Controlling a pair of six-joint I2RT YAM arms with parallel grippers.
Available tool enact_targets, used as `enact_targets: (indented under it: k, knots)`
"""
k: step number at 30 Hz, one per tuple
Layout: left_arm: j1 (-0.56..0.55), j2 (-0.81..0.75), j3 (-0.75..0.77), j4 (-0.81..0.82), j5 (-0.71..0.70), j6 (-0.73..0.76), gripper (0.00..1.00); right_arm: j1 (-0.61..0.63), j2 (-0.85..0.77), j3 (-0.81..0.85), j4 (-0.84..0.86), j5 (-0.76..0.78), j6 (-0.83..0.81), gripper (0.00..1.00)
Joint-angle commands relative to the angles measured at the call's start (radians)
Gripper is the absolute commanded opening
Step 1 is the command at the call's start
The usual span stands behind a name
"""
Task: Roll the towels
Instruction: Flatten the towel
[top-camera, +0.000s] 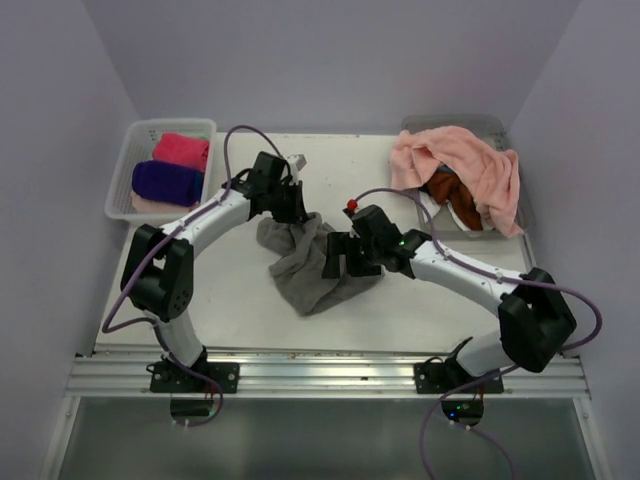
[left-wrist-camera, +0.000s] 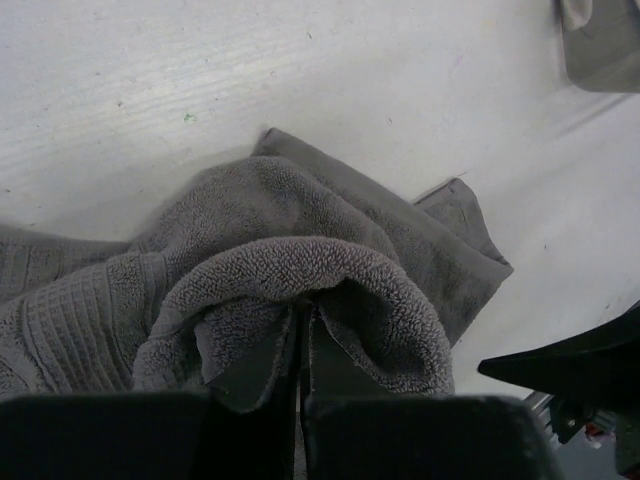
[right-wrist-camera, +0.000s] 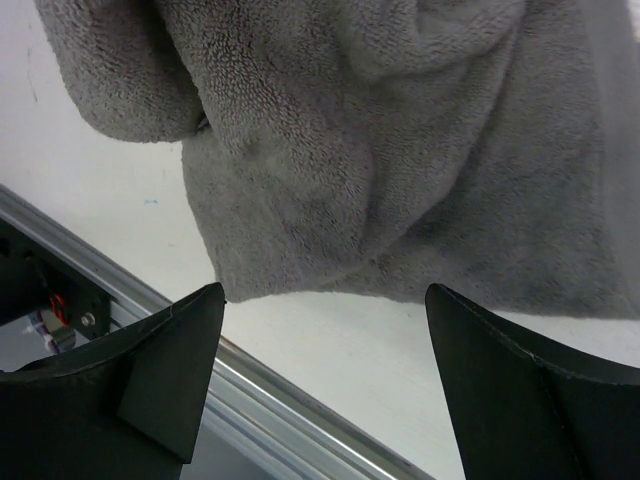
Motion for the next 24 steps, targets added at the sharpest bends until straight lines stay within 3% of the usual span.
enact_targets:
  k: [1, 5, 8, 9, 10, 11, 14, 19, 24]
  knots:
    - [-0.001, -0.008, 0.050, -0.011, 0.017, 0.020, 0.00, 0.034, 0.068, -0.002, 0.109, -0.061, 0.057, 0.86]
    - [-0.001, -0.038, 0.059, -0.022, -0.034, 0.020, 0.00, 0.068, 0.151, 0.021, 0.146, -0.058, 0.073, 0.77]
    - [0.007, -0.065, 0.071, -0.036, -0.064, 0.022, 0.00, 0.078, 0.176, 0.038, 0.169, -0.056, 0.080, 0.44]
    - [0.017, -0.073, 0.074, -0.043, -0.067, 0.022, 0.00, 0.080, 0.179, 0.047, 0.160, -0.030, 0.079, 0.19]
    - [0.025, -0.088, 0.085, -0.051, -0.072, 0.020, 0.00, 0.078, 0.179, 0.067, 0.144, -0.009, 0.074, 0.06]
    - [0.034, -0.097, 0.090, -0.054, -0.080, 0.020, 0.00, 0.078, 0.171, 0.081, 0.094, 0.013, 0.062, 0.00]
    - [0.091, -0.145, 0.099, -0.063, -0.084, 0.017, 0.00, 0.048, 0.141, 0.140, 0.016, 0.128, 0.010, 0.00]
    - [0.209, -0.237, 0.146, -0.080, -0.136, 0.028, 0.00, -0.136, 0.047, 0.272, -0.034, 0.129, -0.103, 0.00]
    - [0.232, -0.346, 0.189, -0.068, -0.254, 0.036, 0.00, -0.153, 0.010, 0.498, -0.130, 0.169, -0.234, 0.00]
